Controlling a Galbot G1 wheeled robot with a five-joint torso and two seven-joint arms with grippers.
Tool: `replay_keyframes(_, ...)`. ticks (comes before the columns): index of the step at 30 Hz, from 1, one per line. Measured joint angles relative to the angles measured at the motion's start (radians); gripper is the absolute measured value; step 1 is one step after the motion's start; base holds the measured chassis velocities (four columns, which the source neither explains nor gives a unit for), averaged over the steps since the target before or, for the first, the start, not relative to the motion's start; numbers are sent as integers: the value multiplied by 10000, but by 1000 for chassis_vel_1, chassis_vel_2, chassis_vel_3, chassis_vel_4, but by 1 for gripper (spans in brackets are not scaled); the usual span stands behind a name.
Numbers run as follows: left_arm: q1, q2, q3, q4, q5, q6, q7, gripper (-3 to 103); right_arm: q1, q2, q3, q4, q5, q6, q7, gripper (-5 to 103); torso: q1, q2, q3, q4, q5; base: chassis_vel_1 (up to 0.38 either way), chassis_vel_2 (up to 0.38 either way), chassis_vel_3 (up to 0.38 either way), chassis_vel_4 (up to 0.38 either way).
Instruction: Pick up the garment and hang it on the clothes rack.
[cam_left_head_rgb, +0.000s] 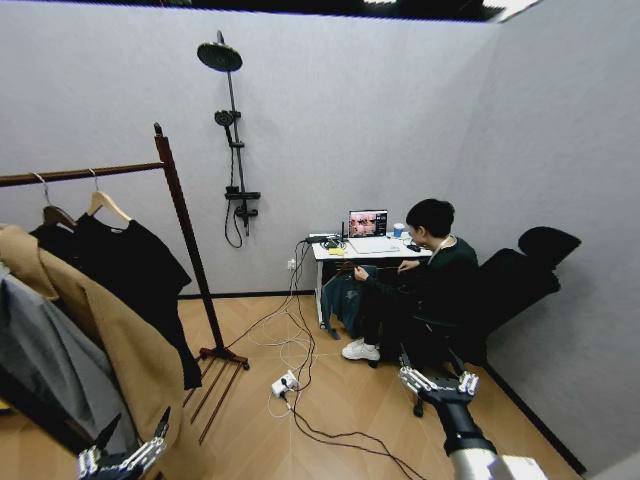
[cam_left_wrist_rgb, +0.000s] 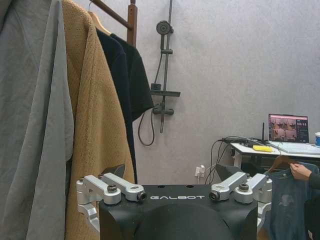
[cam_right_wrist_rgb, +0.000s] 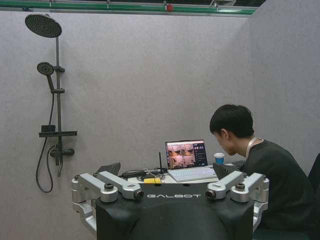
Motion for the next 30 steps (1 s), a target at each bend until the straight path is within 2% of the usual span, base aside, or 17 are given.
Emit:
replay_keyframes(16,0,0,1,0,0,0,2,100,0,-1,2,0,0,0,0,100,-1,0,0,-1,4,-19,-63,29,68)
replay_keyframes(30,0,0,0,0,0,0,-4,100,0,0,-2,0,0,0,-1,100,1,0,0,1,-5,54,59,-51,-67)
